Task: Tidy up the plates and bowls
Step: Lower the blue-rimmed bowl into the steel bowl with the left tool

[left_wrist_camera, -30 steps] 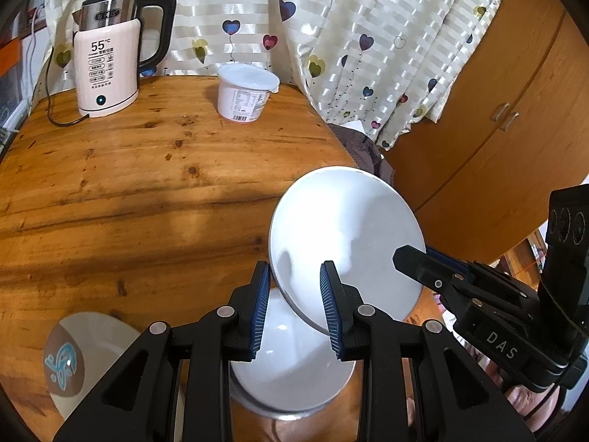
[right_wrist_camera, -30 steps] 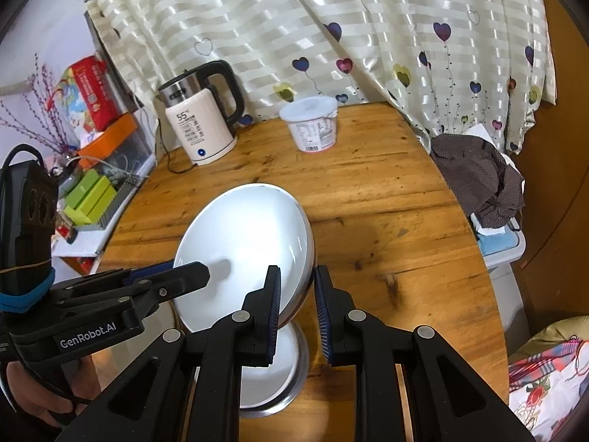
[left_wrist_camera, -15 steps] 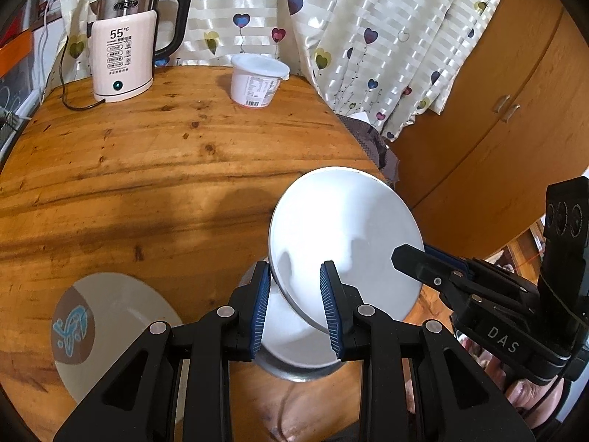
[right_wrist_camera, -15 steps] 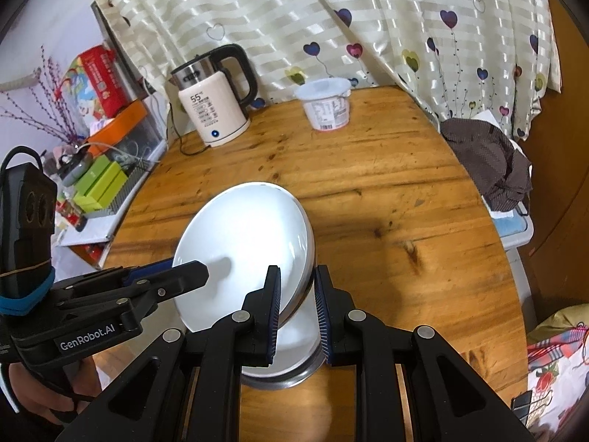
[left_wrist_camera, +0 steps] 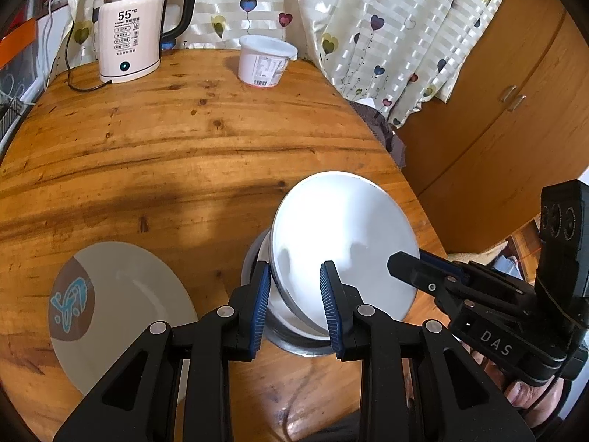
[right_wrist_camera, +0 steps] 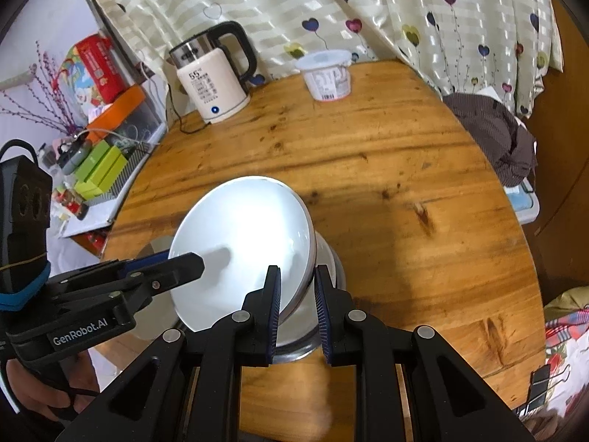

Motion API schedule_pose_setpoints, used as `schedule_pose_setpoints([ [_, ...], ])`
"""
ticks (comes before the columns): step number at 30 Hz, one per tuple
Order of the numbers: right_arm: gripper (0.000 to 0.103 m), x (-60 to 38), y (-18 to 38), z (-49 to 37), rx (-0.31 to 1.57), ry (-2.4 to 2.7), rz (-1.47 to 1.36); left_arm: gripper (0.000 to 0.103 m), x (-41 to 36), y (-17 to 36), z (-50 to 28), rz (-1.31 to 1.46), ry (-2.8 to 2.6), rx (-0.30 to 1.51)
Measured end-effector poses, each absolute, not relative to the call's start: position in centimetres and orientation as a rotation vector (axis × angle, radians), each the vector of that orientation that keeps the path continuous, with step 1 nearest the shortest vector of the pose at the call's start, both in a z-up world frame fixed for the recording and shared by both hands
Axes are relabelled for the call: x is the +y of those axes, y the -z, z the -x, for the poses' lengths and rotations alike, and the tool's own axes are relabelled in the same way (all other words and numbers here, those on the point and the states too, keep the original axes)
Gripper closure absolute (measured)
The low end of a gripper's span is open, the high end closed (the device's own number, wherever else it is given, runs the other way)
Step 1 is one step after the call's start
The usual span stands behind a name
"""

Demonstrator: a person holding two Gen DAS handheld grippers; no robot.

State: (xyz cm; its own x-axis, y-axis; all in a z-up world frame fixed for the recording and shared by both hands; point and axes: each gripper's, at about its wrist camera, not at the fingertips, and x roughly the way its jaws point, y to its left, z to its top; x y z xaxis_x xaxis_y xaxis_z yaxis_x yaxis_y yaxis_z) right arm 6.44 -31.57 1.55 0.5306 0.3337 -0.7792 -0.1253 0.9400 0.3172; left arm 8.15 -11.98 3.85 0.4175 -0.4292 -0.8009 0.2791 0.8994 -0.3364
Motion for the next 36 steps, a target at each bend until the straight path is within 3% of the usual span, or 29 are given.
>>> schedule_pose_setpoints([
  [36,0.08,-31.4,0.6,-7.3,1.042,-0.267,-0.206,0.074,-12.4,-1.4,-8.5,0.154,0.447,1.099],
])
